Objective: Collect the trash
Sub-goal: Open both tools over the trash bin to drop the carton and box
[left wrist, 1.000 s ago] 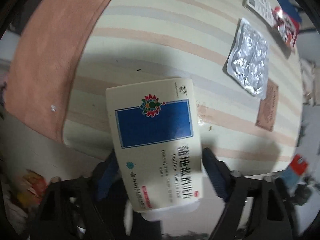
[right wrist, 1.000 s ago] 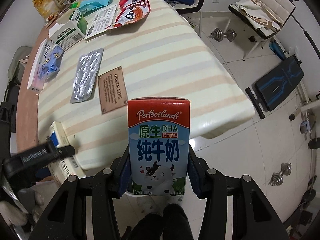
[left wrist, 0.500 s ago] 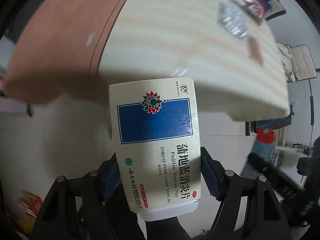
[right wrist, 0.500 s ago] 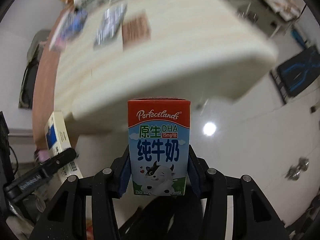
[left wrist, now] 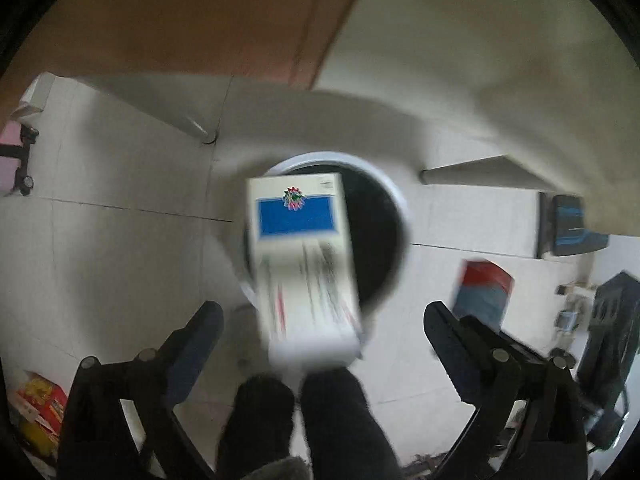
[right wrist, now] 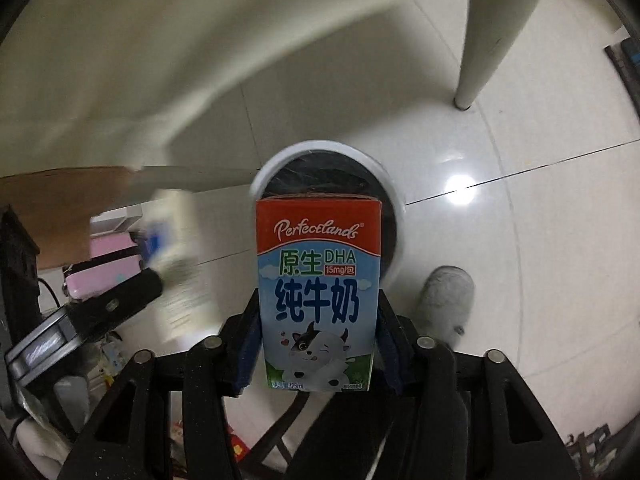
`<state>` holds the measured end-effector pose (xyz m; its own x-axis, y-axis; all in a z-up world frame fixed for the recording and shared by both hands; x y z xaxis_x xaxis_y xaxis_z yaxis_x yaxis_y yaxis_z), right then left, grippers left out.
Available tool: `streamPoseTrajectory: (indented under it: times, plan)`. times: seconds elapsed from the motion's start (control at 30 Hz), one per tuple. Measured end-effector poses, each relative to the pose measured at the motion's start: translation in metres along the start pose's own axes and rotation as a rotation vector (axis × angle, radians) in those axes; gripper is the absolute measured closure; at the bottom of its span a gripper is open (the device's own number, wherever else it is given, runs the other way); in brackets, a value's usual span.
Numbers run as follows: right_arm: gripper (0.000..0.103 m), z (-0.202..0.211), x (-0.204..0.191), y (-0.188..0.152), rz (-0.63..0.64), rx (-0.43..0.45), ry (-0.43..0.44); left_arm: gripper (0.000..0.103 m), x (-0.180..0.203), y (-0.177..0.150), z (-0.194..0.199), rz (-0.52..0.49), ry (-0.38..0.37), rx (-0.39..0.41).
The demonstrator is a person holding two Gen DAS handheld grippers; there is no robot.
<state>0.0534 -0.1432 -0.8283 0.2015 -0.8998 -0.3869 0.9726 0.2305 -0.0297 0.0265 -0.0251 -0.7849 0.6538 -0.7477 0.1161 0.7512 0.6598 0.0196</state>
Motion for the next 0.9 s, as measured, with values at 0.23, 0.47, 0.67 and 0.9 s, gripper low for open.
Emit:
streamPoseTrajectory:
  times: [0.23,0.47,0.67,0.9]
  plan:
    - [0.001,-0.042,0.019,0.002,0.086,0.031,-0.151,0.000,-0.042,-0.004,0.007,-0.042,0.093,0.080]
    - [0.001,-0.015,0.020,-0.003,0.199,0.060,-0.321,0.000,-0.057,0.003,0.021,-0.086,0.146,0.130]
    - [0.001,0.023,0.011,-0.009,0.224,0.081,-0.373,0.000,-0.064,-0.001,0.056,-0.107,0.172,0.141]
    - [0.001,0.093,-0.020,-0.018,0.231,0.102,-0.368,0.000,-0.058,-0.011,0.113,-0.096,0.152,0.146]
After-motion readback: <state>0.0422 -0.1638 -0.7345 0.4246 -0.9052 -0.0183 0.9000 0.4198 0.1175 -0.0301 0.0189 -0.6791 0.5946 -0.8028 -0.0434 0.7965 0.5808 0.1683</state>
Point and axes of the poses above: each gripper's, at about its wrist camera, not at the fingertips, and z roughly against the way its jaws point, x to its right, y to its top, the point moved 10 cm from there along -z, roughly the way its jaws point, and after that the axes turned 13 degrees about x, right-handed, at the moved point
